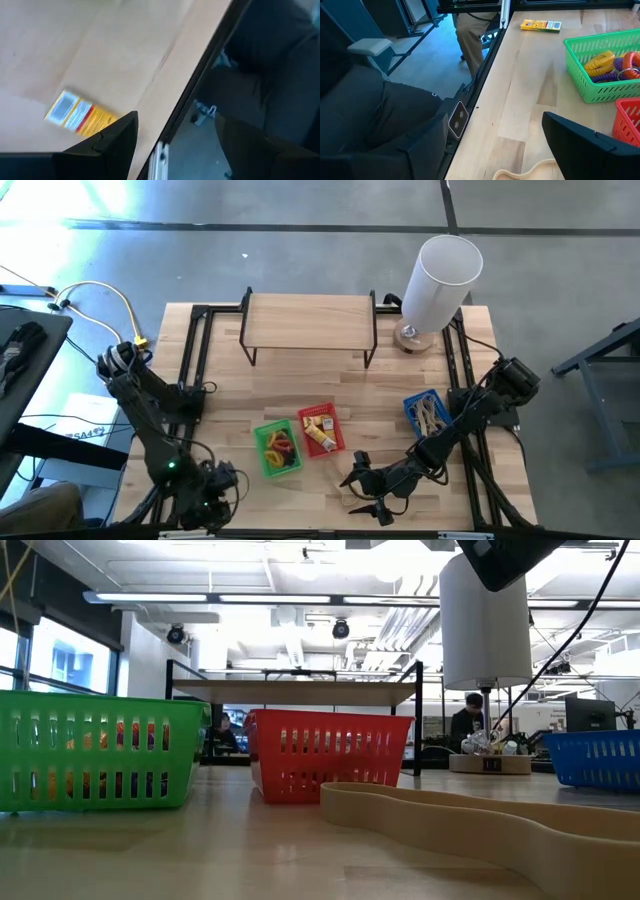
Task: Pick & Place Office Desk Supplies
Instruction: Put the yellow crayon box into the red bin
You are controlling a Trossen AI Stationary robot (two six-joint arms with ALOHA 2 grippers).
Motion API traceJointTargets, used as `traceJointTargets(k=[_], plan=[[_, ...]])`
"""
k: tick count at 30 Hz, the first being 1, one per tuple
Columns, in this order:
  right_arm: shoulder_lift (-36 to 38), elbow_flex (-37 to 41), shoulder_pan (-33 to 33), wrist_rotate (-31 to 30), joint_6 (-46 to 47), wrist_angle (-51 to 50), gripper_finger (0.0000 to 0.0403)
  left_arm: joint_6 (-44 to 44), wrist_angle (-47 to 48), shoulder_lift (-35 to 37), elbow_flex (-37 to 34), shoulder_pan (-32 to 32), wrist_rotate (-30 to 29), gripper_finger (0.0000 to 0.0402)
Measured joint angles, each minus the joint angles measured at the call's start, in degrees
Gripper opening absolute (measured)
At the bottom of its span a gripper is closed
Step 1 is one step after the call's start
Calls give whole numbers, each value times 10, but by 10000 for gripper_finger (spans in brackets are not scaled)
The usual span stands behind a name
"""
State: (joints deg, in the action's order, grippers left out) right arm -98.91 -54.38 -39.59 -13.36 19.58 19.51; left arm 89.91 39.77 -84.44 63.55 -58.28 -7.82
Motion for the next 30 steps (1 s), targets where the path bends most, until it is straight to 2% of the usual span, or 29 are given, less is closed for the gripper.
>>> traceJointTargets(k=[3,9,15,20,24,30], plan=[[0,0,0,0,1,0,311,69,38,1,0,5,44,257],[0,0,0,0,1,3,311,140,146,-1,8,4,121,257],[0,0,0,-1,-2,3,311,161,246,-5,77,4,115,257],[0,0,0,0,-3,3,311,181,384,-58,218,-15,44,257],[0,0,0,0,2,0,311,207,498,-133,328,-25,32,257],[0,0,-2,1,12,0,311,228,470,-197,347,-12,47,257]])
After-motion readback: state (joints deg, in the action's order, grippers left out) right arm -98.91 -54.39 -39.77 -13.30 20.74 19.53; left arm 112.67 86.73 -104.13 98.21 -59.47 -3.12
